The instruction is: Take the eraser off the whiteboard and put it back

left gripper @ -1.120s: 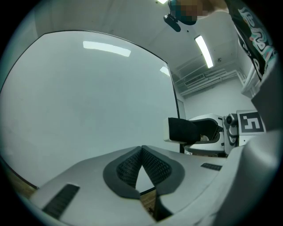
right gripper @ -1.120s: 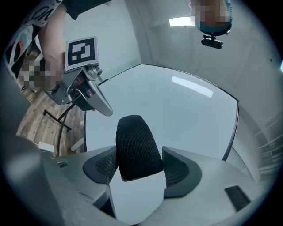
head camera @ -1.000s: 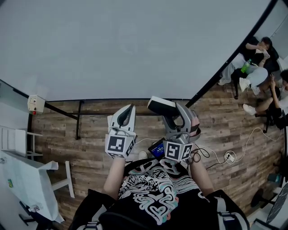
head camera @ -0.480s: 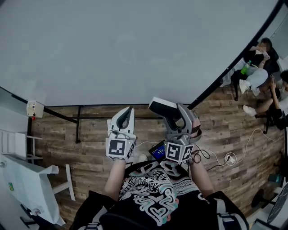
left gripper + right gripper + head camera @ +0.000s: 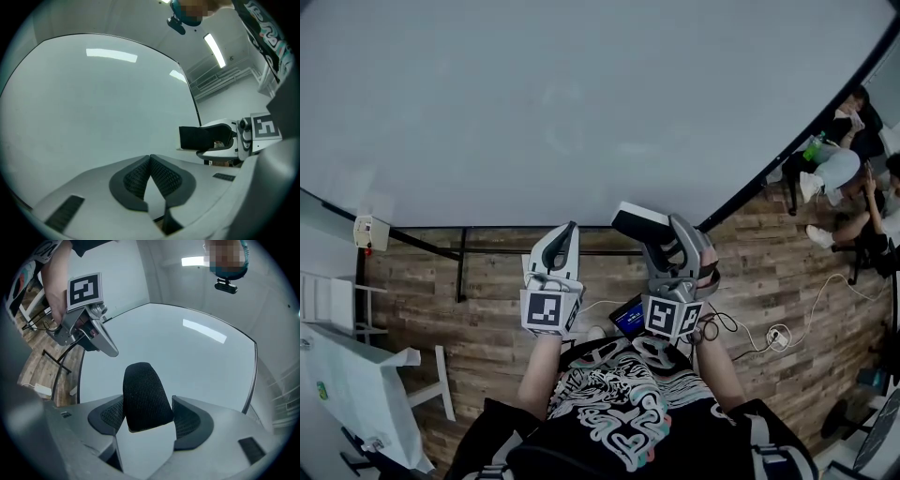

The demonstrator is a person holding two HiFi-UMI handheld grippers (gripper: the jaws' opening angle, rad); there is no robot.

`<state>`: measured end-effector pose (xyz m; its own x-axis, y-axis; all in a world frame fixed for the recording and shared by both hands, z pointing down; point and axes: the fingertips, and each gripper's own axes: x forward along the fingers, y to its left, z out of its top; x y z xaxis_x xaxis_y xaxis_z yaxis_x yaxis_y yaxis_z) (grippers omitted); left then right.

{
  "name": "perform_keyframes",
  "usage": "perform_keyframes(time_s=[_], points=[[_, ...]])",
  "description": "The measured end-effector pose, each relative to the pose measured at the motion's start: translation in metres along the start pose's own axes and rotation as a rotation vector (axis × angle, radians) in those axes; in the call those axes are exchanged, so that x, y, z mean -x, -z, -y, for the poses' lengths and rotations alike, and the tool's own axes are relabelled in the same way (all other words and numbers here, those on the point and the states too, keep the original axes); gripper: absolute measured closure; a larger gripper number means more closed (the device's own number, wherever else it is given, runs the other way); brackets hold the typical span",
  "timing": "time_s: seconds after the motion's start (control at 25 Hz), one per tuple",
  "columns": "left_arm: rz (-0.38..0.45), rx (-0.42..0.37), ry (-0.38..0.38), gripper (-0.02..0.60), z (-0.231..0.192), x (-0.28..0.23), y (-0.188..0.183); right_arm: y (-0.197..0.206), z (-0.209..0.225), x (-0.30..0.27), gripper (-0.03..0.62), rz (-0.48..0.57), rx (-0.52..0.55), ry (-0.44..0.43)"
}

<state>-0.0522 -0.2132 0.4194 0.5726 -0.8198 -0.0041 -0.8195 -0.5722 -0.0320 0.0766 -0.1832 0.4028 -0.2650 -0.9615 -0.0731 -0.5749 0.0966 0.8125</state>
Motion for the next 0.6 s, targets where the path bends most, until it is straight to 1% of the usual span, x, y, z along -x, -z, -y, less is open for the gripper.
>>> perform_keyframes(time_s=[0.6], points=[[-0.004,-0.010,-0.024,0.561,-0.002,-0.023,0.007,0.019,0.006,-0.019,0.270,0.011,0.009,-0.008]])
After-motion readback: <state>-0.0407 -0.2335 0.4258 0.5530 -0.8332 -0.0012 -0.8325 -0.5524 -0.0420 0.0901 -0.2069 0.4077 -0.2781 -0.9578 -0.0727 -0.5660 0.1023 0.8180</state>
